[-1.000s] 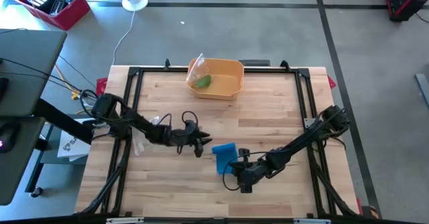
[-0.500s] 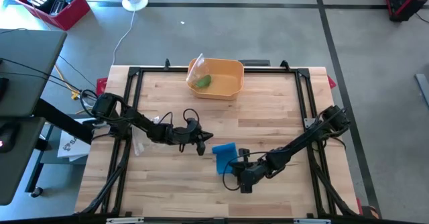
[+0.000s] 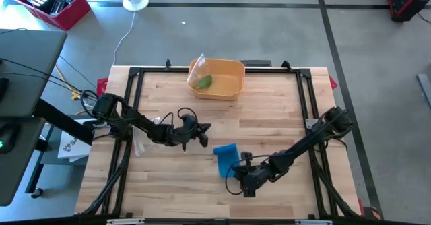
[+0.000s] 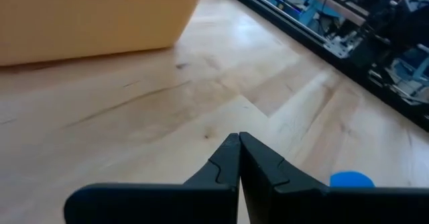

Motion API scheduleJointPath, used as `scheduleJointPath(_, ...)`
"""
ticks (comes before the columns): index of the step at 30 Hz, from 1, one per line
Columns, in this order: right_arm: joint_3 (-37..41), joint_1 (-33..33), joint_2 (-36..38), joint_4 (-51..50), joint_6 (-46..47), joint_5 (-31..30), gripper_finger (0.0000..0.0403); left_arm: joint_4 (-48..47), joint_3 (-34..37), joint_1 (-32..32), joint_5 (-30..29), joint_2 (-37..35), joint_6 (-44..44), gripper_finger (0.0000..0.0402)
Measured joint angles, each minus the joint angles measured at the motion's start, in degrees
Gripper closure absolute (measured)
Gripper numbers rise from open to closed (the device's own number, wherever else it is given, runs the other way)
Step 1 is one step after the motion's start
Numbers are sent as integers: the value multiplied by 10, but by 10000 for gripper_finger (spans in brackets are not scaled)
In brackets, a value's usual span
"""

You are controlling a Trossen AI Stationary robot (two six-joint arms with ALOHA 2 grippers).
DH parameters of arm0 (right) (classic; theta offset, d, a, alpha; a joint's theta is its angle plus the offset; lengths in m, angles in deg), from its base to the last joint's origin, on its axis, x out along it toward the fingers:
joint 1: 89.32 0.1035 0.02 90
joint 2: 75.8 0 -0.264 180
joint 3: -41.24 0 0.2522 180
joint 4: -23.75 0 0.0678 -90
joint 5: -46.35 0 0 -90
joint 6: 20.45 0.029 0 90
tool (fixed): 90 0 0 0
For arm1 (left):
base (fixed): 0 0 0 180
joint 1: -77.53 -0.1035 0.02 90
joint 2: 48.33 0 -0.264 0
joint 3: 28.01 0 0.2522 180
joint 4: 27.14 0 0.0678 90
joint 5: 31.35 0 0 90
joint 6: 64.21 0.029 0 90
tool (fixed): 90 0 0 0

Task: Roll bandage
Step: Roll the blue bandage

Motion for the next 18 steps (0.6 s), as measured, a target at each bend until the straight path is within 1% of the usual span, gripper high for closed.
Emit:
scheduleJointPath(5, 0, 2, 0, 0, 4, -6, 403, 0, 0, 8, 3, 0, 25, 401)
scheduleJointPath(8, 0, 2, 0, 0, 4, -6, 403, 0, 0, 14, 18, 0, 48, 401)
scheduleJointPath(11, 0, 2, 0, -3, 4, -6, 403, 2, 0, 15, 57, 0, 66, 401)
scheduleJointPath(13, 0, 3, 0, -7, 5, -5, 403, 22, 0, 16, 89, 0, 92, 400)
scheduleJointPath(15, 0, 4, 0, -12, 11, 3, 403, 35, -8, 22, 117, 0, 133, 394)
scheduleJointPath(18, 0, 10, 1, -23, 29, 7, 403, 24, -37, 35, 161, 0, 210, 374)
